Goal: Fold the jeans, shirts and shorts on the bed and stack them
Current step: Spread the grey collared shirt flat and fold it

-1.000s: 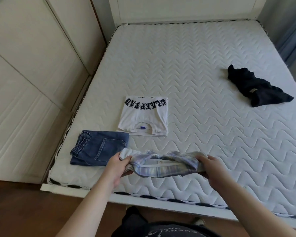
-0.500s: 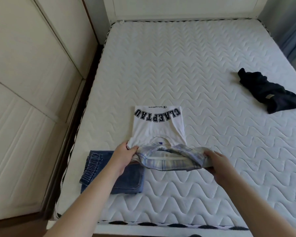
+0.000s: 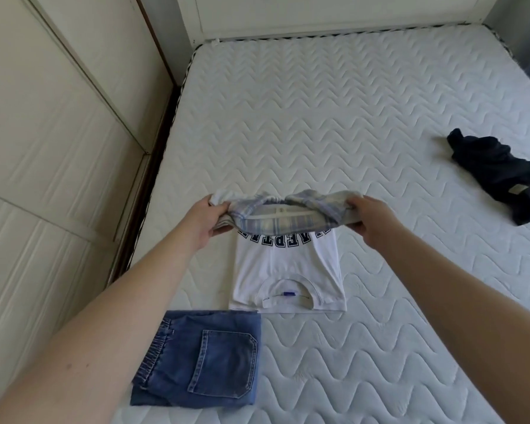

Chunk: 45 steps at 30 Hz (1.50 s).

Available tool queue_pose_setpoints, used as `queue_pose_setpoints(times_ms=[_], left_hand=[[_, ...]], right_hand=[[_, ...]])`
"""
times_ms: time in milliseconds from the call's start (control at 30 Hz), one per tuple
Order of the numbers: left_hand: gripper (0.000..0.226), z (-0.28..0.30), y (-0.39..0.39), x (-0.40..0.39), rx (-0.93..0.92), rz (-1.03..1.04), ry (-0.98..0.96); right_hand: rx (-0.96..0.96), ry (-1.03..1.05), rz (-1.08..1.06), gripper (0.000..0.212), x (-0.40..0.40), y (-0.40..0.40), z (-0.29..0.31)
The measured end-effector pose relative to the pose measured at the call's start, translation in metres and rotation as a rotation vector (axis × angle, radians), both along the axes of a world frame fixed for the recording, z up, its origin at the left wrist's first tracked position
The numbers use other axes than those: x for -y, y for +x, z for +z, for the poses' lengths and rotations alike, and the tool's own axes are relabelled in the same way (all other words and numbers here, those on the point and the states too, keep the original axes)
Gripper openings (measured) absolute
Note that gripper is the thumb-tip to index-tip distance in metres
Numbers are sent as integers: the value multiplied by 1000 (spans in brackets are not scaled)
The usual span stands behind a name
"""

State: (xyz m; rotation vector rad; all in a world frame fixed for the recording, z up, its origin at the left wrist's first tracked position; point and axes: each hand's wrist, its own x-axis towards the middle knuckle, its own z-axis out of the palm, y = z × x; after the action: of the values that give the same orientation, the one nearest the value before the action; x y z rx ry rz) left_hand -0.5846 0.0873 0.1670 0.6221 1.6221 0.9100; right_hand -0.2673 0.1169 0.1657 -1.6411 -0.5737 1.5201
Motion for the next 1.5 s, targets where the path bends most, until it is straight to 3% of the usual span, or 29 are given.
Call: queue_pose_setpoints(times_ms=[233,467,600,733,800,967,1200,1333,1400,1500], left_hand=[[25,-97,-2,-29,-14,49,-44],[19,-267,7,48,-158,-26,-306],[36,-318,13,81,-133,29,-413],[47,-330,11,81,-276,14,-377],[38,-327,10,80,-399,-17,-310],[7,-325,5,86,-512,-68,-182],[36,-331,4,100,-691,-151,-227],[29,-335,1,99,-839,-278,-239],[31,-338,-3,97,-823,-267,-228],[70,-339,-5,90,-561,-104,-230]], right_hand=[[-5,-58,20,9,-28,0,-75],[128,-288,86,8,43,19,-232],[171,-347,102,13,67,23,-282],[250,-322,153,18,70,23,-298],[338,-281,213,18,69,25,-302],[587,-188,306,28,82,31,-306],[741,-237,442,28,107,32,-319],[868,-297,566,30,106,35,-322],[938,-297,520,33,106,37,-324],[829,-239,381,63,97,39,-329]])
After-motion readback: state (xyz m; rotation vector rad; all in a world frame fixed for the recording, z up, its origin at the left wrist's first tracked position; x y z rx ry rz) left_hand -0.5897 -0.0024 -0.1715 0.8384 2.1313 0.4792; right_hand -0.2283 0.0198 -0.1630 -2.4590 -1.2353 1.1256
